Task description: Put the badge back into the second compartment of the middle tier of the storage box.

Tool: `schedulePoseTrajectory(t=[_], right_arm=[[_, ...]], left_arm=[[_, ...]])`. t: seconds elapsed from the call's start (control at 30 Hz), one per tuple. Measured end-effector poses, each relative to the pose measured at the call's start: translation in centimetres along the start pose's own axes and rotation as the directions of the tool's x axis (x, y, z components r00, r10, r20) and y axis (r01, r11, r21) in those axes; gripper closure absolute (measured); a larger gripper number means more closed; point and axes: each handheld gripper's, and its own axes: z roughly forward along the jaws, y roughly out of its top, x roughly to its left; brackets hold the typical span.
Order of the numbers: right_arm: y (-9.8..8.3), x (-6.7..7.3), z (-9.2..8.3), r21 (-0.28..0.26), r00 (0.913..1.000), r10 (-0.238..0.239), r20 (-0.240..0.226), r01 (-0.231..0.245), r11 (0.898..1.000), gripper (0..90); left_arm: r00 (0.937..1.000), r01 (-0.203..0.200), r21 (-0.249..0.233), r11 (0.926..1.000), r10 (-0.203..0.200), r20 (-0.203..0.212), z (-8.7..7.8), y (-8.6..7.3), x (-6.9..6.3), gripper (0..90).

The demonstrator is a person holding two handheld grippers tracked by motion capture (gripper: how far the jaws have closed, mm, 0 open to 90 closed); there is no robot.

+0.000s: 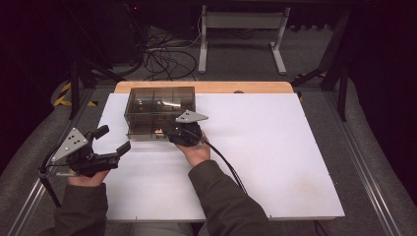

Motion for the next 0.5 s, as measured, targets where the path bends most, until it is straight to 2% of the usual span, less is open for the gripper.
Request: schedulePoseTrajectory(t=[0.17, 0.5], right_arm=[[0.2, -0.2, -0.8, -0.007, 0.9999, 0.008, -0.011, -0.008, 1.0, 49.8], [0.8, 0.1, -2.8, -0.029, 0.9997, -0.007, -0.022, 0.007, 1.0, 35.3]], left_arm=[[1.0, -0.004, 0.006, 1.0, 0.004, 0.0, 0.1, 0.0, 0.0, 5.9], [1.0, 0.0, 0.001, 1.0, 0.0, -0.008, -0.1, 0.0, 0.2, 5.9]])
